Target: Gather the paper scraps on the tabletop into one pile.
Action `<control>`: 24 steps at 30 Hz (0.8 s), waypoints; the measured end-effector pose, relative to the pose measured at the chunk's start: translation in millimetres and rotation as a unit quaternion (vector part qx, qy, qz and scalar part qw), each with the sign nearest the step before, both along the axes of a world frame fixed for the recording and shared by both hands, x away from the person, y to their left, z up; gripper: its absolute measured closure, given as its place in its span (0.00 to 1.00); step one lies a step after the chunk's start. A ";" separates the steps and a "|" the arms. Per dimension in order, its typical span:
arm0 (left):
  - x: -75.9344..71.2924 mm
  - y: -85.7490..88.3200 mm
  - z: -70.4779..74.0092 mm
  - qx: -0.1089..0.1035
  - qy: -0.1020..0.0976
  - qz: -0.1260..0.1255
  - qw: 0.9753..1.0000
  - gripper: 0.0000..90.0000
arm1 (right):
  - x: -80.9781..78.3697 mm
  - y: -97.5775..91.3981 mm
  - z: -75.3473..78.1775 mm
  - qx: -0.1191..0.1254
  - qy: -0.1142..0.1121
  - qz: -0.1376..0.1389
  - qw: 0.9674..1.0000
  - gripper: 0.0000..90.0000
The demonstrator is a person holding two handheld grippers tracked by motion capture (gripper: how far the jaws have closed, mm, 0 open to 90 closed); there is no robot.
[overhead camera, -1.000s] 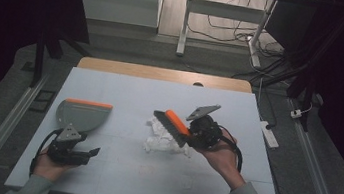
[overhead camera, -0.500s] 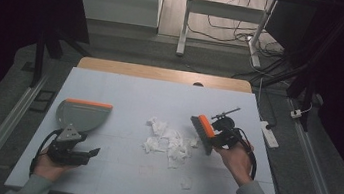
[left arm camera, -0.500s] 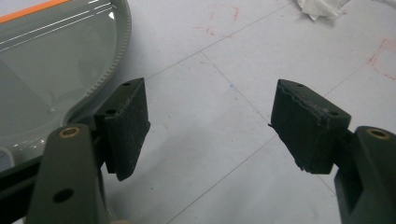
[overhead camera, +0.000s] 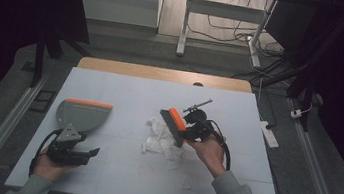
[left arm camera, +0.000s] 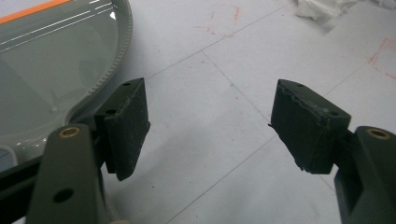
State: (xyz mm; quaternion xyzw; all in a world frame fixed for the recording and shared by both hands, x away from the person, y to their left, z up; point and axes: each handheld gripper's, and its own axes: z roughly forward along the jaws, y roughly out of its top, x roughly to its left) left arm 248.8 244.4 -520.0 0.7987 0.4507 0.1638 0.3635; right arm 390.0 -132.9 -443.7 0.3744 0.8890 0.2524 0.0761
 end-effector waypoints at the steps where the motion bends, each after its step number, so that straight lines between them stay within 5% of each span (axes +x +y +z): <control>1: 0.1 0.2 0.0 0.000 0.000 0.000 1.000 0.32 | -0.7 -0.1 2.9 0.007 -0.005 0.002 1.000 0.78; 12: 0.8 -1.3 -0.9 0.003 0.003 -0.002 1.000 0.32 | -20.7 -46.6 37.3 0.032 -0.048 0.007 0.998 0.78; 20: 0.7 -1.4 -1.1 0.003 0.003 -0.001 1.000 0.32 | -53.4 -59.1 36.1 0.002 -0.021 0.106 0.994 0.78; 24: 0.7 -1.5 -1.2 0.003 0.003 -0.002 1.000 0.32 | -75.5 -53.9 27.5 -0.035 -0.002 0.172 0.984 0.78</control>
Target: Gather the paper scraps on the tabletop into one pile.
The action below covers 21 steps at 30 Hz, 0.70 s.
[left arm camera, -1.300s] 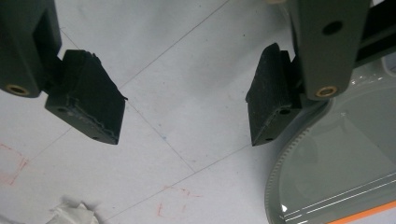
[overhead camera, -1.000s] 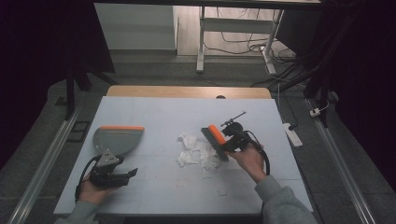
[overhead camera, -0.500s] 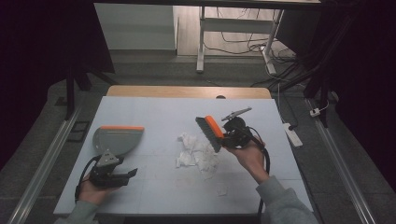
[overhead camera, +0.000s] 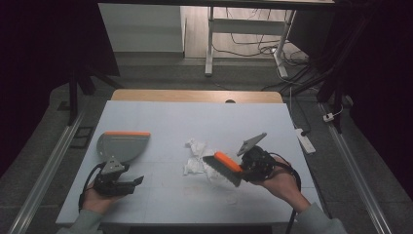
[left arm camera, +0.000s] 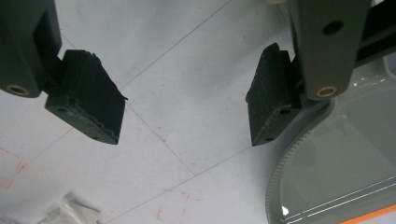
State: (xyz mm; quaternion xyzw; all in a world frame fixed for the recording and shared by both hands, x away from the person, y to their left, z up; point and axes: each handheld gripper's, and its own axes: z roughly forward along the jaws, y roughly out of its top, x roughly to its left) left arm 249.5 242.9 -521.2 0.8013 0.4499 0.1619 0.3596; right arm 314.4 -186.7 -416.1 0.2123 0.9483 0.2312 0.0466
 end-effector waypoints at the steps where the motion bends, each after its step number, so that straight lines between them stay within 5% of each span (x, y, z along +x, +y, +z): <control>1: 0.0 0.0 0.0 0.000 0.000 0.000 1.000 0.32 | -5.2 1.7 -1.9 -0.011 0.001 0.009 1.000 0.78; 7: -0.2 0.0 0.1 0.000 0.000 0.001 1.000 0.32 | -20.1 3.3 -10.8 -0.033 0.006 0.033 0.999 0.78; 14: -0.3 -0.7 0.0 0.002 0.000 0.001 1.000 0.32 | -30.3 -3.0 -18.5 -0.026 0.018 0.076 0.997 0.78; 21: -0.4 -1.8 0.0 0.003 0.000 0.000 1.000 0.32 | -42.0 7.7 -28.2 -0.067 0.035 0.105 0.992 0.78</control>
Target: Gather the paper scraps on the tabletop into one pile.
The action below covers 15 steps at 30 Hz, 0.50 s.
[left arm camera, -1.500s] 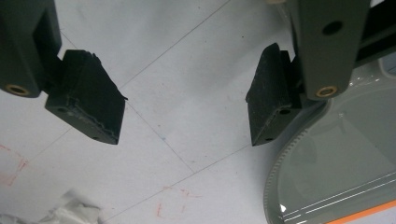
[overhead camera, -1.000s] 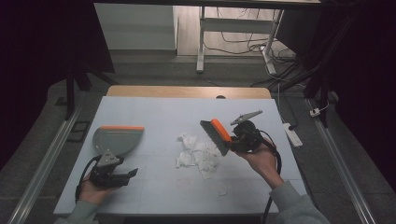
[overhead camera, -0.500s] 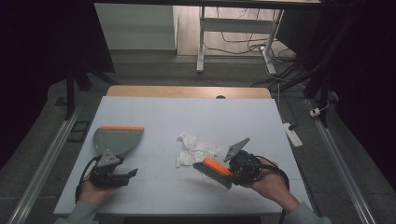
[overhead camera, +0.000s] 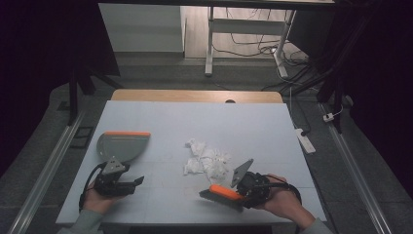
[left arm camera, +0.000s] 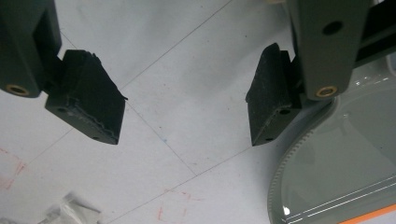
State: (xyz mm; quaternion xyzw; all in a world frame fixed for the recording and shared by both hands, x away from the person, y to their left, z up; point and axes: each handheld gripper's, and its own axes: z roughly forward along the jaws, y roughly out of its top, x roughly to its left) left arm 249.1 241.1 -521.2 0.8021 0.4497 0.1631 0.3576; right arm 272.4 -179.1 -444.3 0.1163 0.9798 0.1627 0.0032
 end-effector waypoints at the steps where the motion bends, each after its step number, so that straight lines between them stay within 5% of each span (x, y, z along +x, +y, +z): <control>1: 0.0 -0.1 0.0 0.000 0.000 0.000 1.000 0.32 | 1.5 2.5 -0.1 -0.004 -0.004 0.005 1.000 0.79; 10: 0.1 1.2 0.0 0.001 -0.004 0.002 1.000 0.32 | 30.2 29.0 -3.4 -0.026 -0.059 0.028 0.998 0.79; 15: -0.3 1.5 -0.1 0.001 -0.004 0.002 1.000 0.32 | 55.0 41.6 -3.7 -0.019 -0.092 0.009 0.996 0.78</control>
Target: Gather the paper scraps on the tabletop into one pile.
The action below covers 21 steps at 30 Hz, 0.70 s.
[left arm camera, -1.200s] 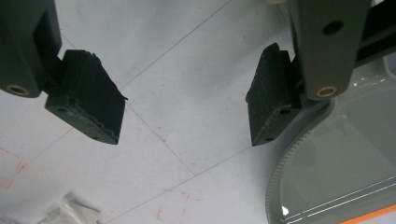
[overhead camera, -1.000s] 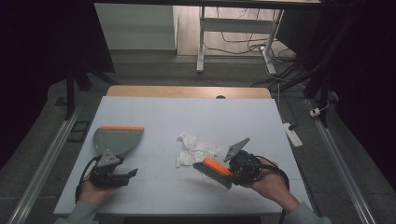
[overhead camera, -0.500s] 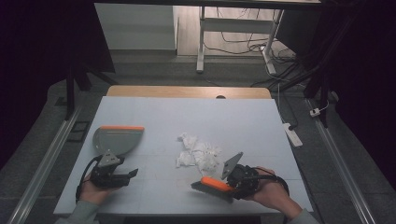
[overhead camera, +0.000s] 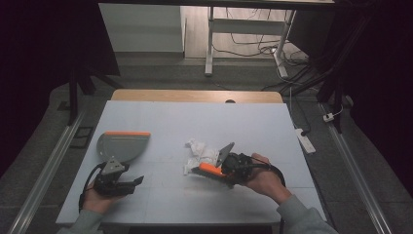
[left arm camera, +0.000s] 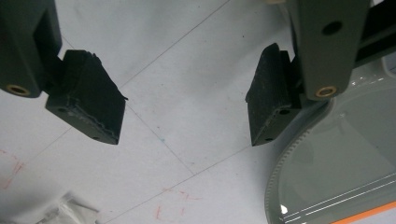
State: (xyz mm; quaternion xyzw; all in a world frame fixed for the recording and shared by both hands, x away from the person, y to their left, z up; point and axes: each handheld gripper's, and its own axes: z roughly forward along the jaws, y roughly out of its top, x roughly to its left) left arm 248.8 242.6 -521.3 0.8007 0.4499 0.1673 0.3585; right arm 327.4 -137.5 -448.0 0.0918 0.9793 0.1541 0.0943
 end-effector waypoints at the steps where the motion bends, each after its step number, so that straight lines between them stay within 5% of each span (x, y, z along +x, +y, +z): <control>1: 0.0 0.3 0.0 -0.001 0.000 0.000 1.000 0.32 | 4.3 1.6 -0.2 0.002 -0.004 -0.005 1.000 0.79; 8: 0.5 1.5 -0.5 -0.001 0.001 0.000 1.000 0.32 | 9.0 -9.8 19.6 0.086 -0.031 -0.033 0.995 0.78; 12: -0.3 0.3 0.3 0.001 0.000 -0.003 1.000 0.32 | 2.1 -28.3 35.9 0.134 -0.038 -0.068 0.988 0.78; 15: -0.2 -0.3 0.1 0.001 0.000 -0.001 1.000 0.32 | -0.7 -42.2 40.9 0.147 -0.044 -0.110 0.982 0.78; 18: -0.2 -0.4 -0.1 0.001 -0.001 -0.001 1.000 0.32 | 1.3 -55.9 37.6 0.152 -0.046 -0.172 0.972 0.78; 21: 0.0 -0.2 -0.4 0.001 0.000 -0.002 1.000 0.32 | 7.3 -71.0 28.3 0.191 -0.024 -0.221 0.956 0.78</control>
